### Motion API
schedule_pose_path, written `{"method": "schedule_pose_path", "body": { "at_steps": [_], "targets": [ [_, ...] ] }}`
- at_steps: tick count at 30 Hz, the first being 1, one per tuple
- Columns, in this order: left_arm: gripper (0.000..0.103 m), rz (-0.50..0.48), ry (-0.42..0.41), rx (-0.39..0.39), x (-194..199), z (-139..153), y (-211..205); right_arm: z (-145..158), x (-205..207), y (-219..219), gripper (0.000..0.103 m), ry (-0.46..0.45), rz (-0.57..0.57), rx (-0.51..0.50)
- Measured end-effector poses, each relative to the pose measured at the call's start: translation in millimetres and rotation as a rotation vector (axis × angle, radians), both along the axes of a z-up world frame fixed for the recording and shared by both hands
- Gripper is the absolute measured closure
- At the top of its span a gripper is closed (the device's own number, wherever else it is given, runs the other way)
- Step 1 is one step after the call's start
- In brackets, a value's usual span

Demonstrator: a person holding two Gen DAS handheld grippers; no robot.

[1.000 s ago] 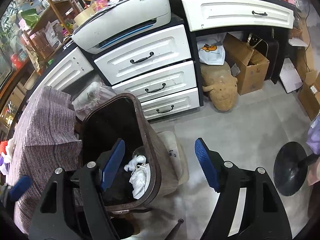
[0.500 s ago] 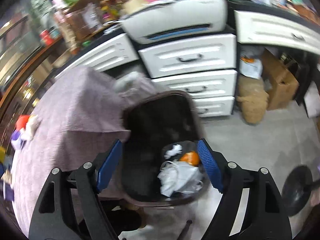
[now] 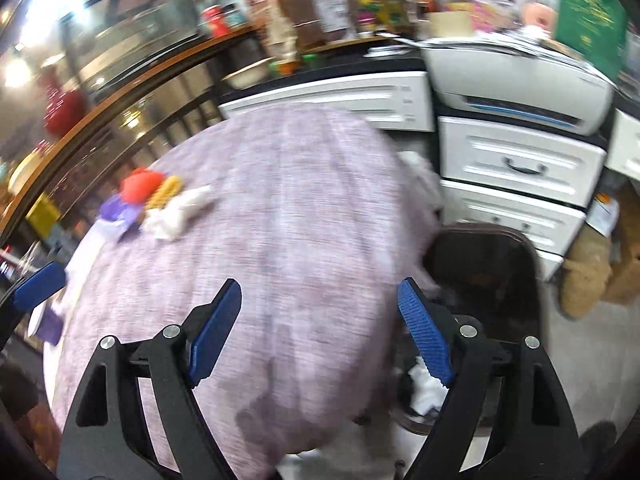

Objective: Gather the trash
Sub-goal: 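Move both tools back toward the remaining trash on the table, then grasp the white tissue with the right gripper while the left grasps the orange net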

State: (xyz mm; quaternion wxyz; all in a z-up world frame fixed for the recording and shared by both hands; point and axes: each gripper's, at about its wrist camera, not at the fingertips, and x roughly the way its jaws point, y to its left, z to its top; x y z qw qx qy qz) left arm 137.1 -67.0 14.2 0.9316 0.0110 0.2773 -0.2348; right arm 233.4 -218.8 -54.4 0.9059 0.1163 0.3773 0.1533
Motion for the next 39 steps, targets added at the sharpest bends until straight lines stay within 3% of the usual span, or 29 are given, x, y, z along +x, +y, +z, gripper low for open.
{"method": "schedule_pose_path", "body": {
  "at_steps": [11, 18, 23, 29, 30, 33, 36, 39],
  "targets": [
    [0.006, 0.342, 0.032, 0.067, 22.4, -4.4, 121.4, 21.5, 14.6, 111.2, 0.023, -0.030, 0.242, -0.027],
    [0.006, 0.512, 0.130, -0.034, 36.9, -15.6, 198.3, 29.9, 31.0, 172.7, 0.023, -0.056, 0.359, -0.089],
    [0.006, 0.529, 0.149, -0.060, 40.1, -16.3, 212.3, 25.8, 55.5, 198.9, 0.023, -0.044, 0.361, -0.155],
    [0.006, 0.528, 0.137, -0.035, 49.1, -14.0, 210.8, 12.3, 92.4, 212.4, 0.023, -0.002, 0.313, -0.227],
    [0.006, 0.529, 0.139, -0.037, 52.2, -13.4, 210.6, 9.7, 96.5, 212.7, 0.027, 0.010, 0.307, -0.227],
    [0.006, 0.529, 0.138, -0.046, 61.1, -11.1, 209.3, 3.4, 99.7, 215.9, 0.055, 0.017, 0.305, -0.272],
    [0.006, 0.527, 0.131, -0.033, 75.8, -8.1, 204.2, 9.3, 96.8, 211.0, 0.076, -0.020, 0.321, -0.277],
    [0.006, 0.523, 0.121, 0.010, 97.7, -2.8, 198.9, 17.6, 92.9, 203.7, 0.081, -0.036, 0.330, -0.266]
  ]
}}
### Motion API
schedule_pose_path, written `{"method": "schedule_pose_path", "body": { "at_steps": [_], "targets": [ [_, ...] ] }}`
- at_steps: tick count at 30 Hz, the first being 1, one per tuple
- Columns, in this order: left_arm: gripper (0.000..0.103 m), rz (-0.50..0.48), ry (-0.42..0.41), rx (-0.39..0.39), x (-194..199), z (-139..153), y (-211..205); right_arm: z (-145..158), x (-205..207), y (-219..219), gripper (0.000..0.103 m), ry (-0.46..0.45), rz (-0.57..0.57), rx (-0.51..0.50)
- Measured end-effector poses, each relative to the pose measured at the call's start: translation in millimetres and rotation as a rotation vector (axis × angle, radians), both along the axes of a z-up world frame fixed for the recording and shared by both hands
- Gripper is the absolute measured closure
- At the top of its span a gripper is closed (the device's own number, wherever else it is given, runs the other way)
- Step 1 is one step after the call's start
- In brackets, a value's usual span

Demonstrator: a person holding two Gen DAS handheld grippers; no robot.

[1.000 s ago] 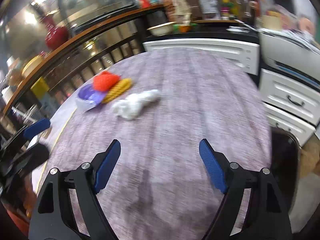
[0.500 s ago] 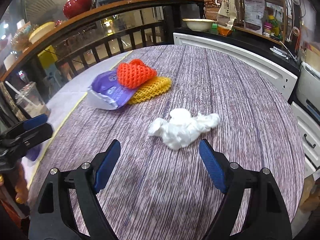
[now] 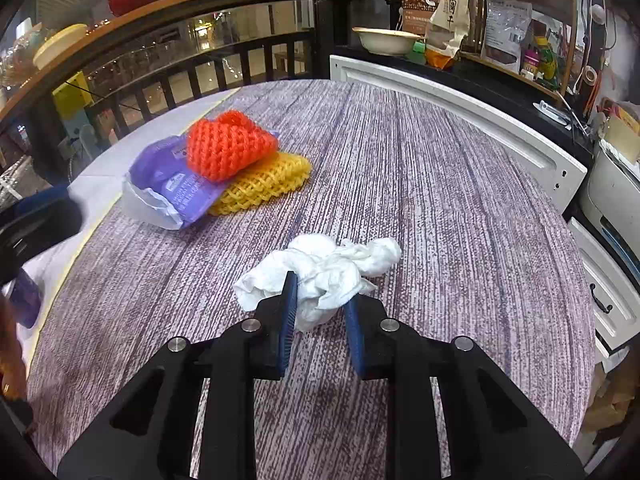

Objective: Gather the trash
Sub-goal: 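Grasp the white tissue with the right gripper while the left grasps the orange net, then carry the tissue over the black bin and open the right gripper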

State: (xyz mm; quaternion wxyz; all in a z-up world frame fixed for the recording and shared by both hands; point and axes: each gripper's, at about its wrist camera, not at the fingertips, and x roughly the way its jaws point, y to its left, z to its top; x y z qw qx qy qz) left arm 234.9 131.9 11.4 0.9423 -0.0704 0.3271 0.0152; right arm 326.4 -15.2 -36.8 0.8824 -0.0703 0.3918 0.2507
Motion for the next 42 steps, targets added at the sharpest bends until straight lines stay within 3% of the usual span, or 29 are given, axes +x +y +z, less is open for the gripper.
{"method": "schedule_pose_path", "body": {
  "at_steps": [11, 14, 18, 24, 28, 42],
  "targets": [
    [0.007, 0.001, 0.108, 0.108, 94.0, -6.5, -9.0, 12.0, -28.3, -24.8, 0.081, -0.017, 0.010, 0.057],
    [0.012, 0.035, 0.143, 0.088, 109.3, -15.8, -3.4, 11.8, -35.5, -29.8, 0.081, -0.009, 0.026, 0.060],
    [0.033, 0.033, 0.166, 0.066, 118.0, -22.5, -4.6, 9.3, -44.8, -36.0, 0.081, -0.009, 0.032, 0.057],
    [0.065, 0.017, 0.148, 0.070, 110.9, -23.1, -16.2, 7.1, -49.4, -49.9, 0.081, 0.000, 0.009, 0.081],
    [0.078, 0.004, 0.124, 0.056, 99.7, -19.2, -20.4, 7.1, -52.2, -56.4, 0.081, 0.000, -0.005, 0.100],
    [0.081, -0.098, -0.042, 0.078, 32.3, 10.8, -64.6, 4.5, -65.7, -82.5, 0.081, 0.000, -0.035, 0.162]
  ]
}}
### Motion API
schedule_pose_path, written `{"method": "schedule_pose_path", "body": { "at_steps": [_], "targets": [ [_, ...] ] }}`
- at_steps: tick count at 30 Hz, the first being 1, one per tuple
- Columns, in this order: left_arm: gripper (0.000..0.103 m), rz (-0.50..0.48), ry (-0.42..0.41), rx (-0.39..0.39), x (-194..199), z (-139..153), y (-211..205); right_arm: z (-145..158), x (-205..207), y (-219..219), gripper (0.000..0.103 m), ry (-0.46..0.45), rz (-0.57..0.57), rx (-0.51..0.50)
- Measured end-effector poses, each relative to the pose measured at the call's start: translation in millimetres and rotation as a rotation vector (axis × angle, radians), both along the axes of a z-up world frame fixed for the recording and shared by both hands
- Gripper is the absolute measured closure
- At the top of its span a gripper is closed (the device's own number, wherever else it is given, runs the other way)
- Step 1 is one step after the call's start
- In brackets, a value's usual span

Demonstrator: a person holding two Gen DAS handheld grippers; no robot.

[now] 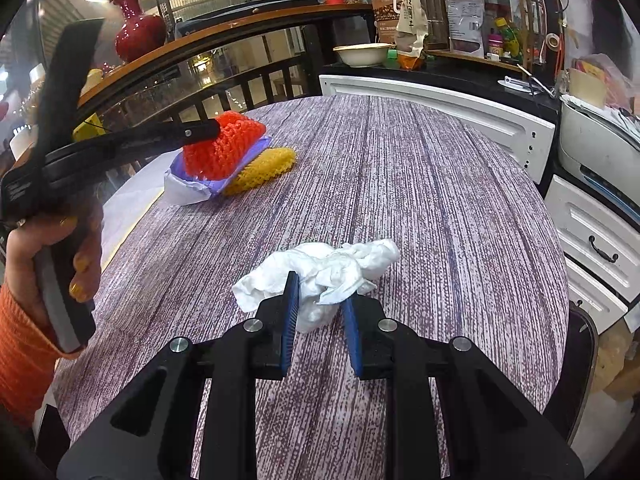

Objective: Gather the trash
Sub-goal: 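Carry the tissue over the black bin and open the right gripper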

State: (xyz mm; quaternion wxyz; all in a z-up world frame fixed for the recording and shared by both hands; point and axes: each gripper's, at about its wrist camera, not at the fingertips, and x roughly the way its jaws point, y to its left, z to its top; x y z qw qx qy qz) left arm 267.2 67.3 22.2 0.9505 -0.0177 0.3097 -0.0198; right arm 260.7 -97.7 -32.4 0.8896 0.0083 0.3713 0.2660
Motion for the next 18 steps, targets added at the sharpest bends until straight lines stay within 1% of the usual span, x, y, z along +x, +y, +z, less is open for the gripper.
{"method": "schedule_pose_path", "body": {
  "at_steps": [4, 10, 15, 18],
  "targets": [
    [0.081, -0.031, -0.034, 0.009, -20.5, 4.2, -16.5, 0.1, -6.7, -11.4, 0.081, -0.006, -0.010, 0.026],
    [0.081, -0.074, -0.037, -0.077, -44.3, 1.7, -32.8, 2.9, -20.5, -36.5, 0.081, -0.027, -0.043, 0.059],
    [0.081, -0.089, -0.046, -0.114, -60.0, -4.8, -50.6, 7.2, -33.1, -70.0, 0.081, -0.052, -0.111, 0.078],
    [0.081, -0.093, -0.058, -0.111, -66.9, -6.4, -61.7, 6.1, -40.5, -94.5, 0.081, -0.060, -0.164, 0.095]
  ]
}}
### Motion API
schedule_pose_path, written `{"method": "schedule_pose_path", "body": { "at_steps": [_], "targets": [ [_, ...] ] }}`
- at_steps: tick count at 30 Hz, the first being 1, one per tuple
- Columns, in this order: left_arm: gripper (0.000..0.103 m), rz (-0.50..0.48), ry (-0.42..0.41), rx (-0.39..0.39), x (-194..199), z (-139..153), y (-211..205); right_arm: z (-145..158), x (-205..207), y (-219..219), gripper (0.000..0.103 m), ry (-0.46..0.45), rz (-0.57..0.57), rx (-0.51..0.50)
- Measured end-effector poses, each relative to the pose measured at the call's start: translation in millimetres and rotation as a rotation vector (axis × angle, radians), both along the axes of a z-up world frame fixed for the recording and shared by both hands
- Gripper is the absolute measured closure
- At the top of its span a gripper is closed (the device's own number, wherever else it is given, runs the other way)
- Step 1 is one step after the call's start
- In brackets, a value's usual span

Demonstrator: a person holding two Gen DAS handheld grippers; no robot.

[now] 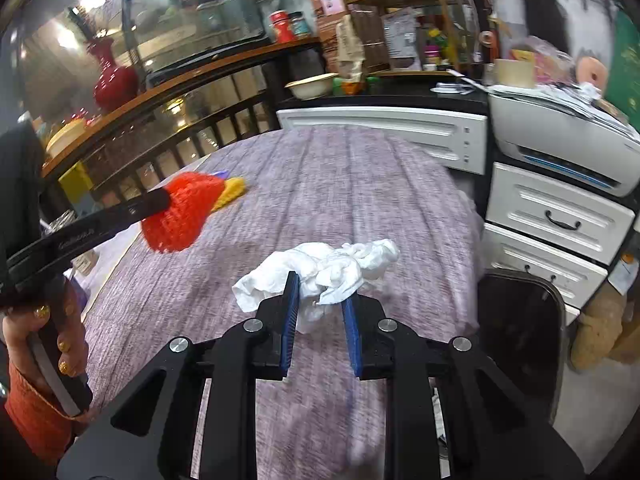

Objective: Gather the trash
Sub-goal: 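Carry the tissue over the black bin and open the right gripper, then carry the orange net over the bin and open the left gripper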

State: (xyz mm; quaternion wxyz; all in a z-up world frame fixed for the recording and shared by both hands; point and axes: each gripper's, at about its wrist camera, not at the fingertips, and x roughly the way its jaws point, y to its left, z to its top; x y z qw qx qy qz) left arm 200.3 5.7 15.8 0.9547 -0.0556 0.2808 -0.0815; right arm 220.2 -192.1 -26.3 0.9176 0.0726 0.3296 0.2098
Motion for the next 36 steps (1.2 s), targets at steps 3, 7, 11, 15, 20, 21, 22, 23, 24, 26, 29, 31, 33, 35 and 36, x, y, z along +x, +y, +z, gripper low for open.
{"method": "schedule_pose_path", "body": {
  "at_steps": [3, 7, 11, 15, 20, 21, 22, 23, 24, 26, 29, 31, 33, 35, 36],
  "targets": [
    [0.081, -0.023, -0.003, -0.011, -5.9, -1.1, -12.9, -6.2, -3.7, -28.7, 0.081, 0.010, -0.071, 0.018],
    [0.081, -0.067, -0.001, -0.032, -10.0, -0.8, -32.1, -15.7, -4.7, -65.2, 0.081, 0.032, -0.168, 0.031],
    [0.081, -0.104, -0.004, -0.046, -12.5, 0.2, -49.3, -24.9, -1.9, -99.6, 0.081, 0.057, -0.258, 0.026],
    [0.081, -0.141, -0.006, -0.057, -14.7, 1.1, -67.0, -41.3, 7.3, -123.8, 0.081, 0.096, -0.335, -0.009],
    [0.081, -0.174, -0.004, -0.062, -15.5, 1.5, -83.5, -66.3, 21.1, -137.9, 0.081, 0.143, -0.377, -0.041],
    [0.081, -0.178, -0.005, -0.060, -15.9, 1.8, -86.2, -72.1, 23.9, -138.8, 0.081, 0.151, -0.388, -0.054],
    [0.081, -0.183, -0.005, -0.058, -16.5, 2.1, -89.9, -77.3, 26.4, -139.2, 0.081, 0.160, -0.394, -0.065],
    [0.081, -0.189, -0.005, -0.056, -16.8, 2.2, -92.7, -83.8, 30.5, -140.2, 0.081, 0.173, -0.400, -0.073],
    [0.081, -0.194, -0.005, -0.055, -17.3, 2.2, -95.4, -89.2, 33.4, -141.5, 0.081, 0.182, -0.408, -0.077],
    [0.081, -0.203, -0.003, -0.055, -17.7, 1.7, -99.7, -96.9, 36.8, -142.9, 0.080, 0.192, -0.424, -0.086],
    [0.081, -0.216, 0.000, -0.052, -18.1, 1.2, -106.5, -106.8, 42.3, -146.2, 0.063, 0.215, -0.448, -0.088],
    [0.081, -0.226, 0.002, -0.051, -18.6, 0.5, -111.1, -109.8, 41.1, -149.9, 0.047, 0.220, -0.462, -0.063],
    [0.081, -0.237, 0.004, -0.048, -18.9, -0.2, -116.1, -109.7, 36.8, -152.1, 0.043, 0.219, -0.468, -0.050],
    [0.081, -0.248, 0.007, -0.049, -18.9, -0.6, -121.0, -108.8, 33.4, -152.8, 0.042, 0.221, -0.467, -0.044],
    [0.081, -0.253, 0.008, -0.050, -19.1, -0.7, -122.7, -108.0, 30.4, -154.1, 0.042, 0.222, -0.469, -0.040]
  ]
}}
